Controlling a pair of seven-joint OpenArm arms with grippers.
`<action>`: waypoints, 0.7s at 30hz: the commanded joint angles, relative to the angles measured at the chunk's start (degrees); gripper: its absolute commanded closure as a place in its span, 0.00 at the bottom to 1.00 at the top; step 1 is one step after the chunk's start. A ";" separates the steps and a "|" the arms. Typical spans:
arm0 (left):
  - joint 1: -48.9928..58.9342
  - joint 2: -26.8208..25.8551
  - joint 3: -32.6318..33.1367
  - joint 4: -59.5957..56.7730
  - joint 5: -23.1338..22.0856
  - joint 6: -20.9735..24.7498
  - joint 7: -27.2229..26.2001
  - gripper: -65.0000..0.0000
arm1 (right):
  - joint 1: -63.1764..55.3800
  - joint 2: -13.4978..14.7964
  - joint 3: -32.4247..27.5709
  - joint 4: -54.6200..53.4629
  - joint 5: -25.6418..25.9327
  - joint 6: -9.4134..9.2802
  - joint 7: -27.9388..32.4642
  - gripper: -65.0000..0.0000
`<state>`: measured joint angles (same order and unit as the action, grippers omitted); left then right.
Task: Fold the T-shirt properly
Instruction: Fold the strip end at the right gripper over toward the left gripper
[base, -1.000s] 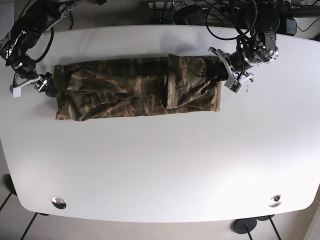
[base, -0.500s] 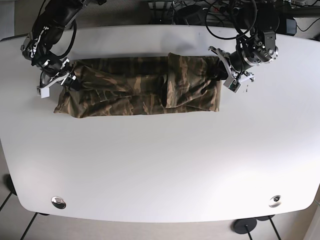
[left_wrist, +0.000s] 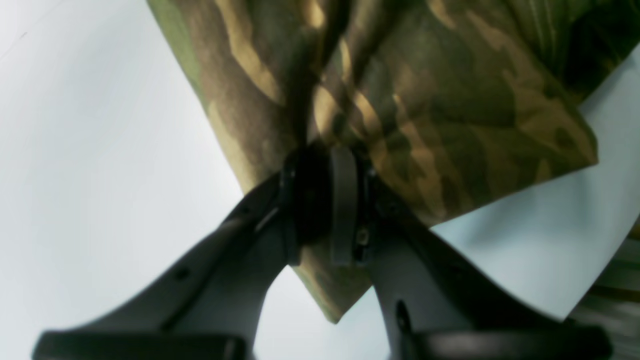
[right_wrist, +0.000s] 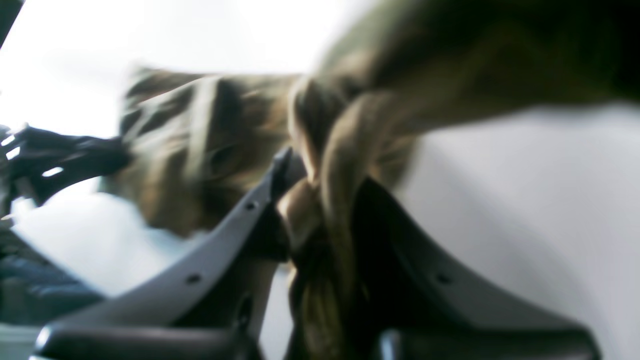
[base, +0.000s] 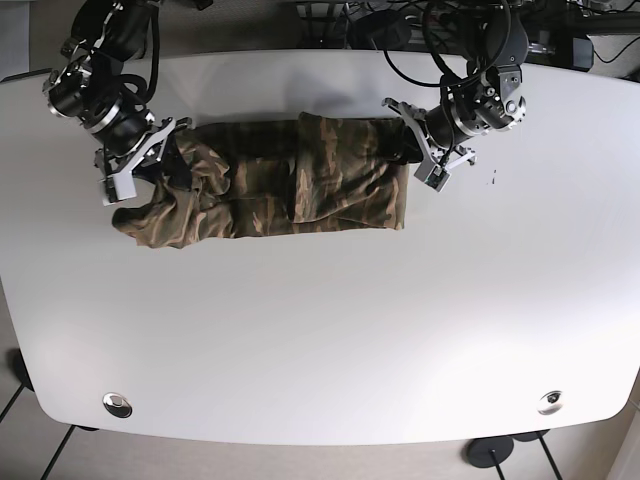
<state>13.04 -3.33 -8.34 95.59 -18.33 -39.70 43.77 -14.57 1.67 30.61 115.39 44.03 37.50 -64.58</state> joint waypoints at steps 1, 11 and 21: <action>-1.13 0.48 0.12 0.10 -0.97 -0.30 -0.91 0.89 | 0.19 -0.66 -2.79 1.05 4.36 0.26 1.32 0.98; -2.53 0.04 1.26 -1.22 -0.97 -0.30 -0.91 0.89 | 4.59 -5.32 -22.39 -5.20 3.31 -2.99 4.14 0.97; -2.71 0.30 1.26 -1.22 -0.97 -0.30 -0.91 0.89 | 8.72 -6.11 -35.14 -12.14 -8.73 -3.43 11.79 0.97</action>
<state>10.76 -3.05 -7.11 93.69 -18.63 -39.75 43.68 -6.66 -3.86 -4.29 102.26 33.67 33.63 -54.61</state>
